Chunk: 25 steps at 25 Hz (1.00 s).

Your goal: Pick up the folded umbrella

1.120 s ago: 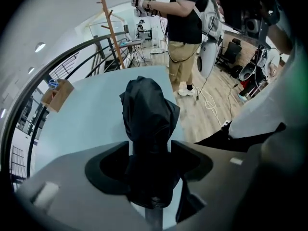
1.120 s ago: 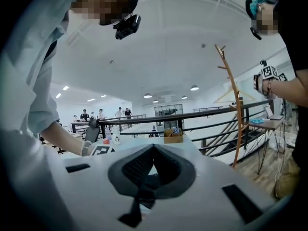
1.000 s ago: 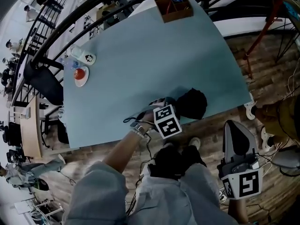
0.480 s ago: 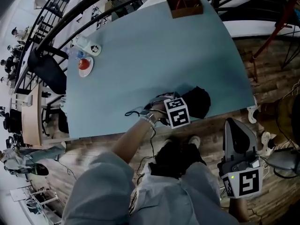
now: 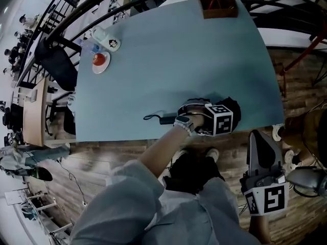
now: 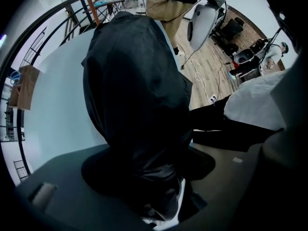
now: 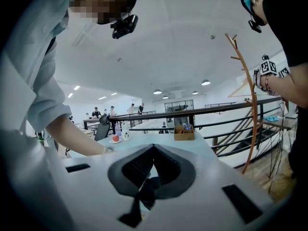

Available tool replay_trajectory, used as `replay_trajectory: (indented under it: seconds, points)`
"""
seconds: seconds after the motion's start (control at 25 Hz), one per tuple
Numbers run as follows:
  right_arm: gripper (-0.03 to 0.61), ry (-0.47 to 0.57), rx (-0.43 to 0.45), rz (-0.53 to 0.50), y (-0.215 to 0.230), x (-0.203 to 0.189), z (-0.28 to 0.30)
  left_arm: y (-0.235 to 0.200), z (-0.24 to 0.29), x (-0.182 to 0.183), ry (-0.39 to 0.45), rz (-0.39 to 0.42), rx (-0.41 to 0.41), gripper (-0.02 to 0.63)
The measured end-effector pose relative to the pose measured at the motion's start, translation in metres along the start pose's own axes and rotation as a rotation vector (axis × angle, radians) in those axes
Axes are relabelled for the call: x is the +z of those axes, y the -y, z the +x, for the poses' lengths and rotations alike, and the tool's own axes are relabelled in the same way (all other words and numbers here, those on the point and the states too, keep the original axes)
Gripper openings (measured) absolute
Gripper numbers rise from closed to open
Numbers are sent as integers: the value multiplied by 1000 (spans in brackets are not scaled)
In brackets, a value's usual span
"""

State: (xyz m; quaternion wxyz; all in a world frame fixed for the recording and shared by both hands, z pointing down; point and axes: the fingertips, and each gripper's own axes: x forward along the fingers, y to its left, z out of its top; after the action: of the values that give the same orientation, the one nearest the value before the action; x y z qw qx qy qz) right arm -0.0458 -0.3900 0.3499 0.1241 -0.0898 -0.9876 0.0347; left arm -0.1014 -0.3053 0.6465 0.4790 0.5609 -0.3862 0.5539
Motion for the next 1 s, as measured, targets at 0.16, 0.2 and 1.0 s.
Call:
replay_trajectory:
  seconds: [0.16,0.2,1.0]
  points:
    - [-3,1,3,15,-7,2,9,-1,-1,0,31,9,-7,296]
    - [-3,2,4,16,-10,3,11,-1,-2,0,63,11,-9,296]
    - [-3,43,-67,-47,-52,25,8,-13,-79,-28,709,-357,91,287]
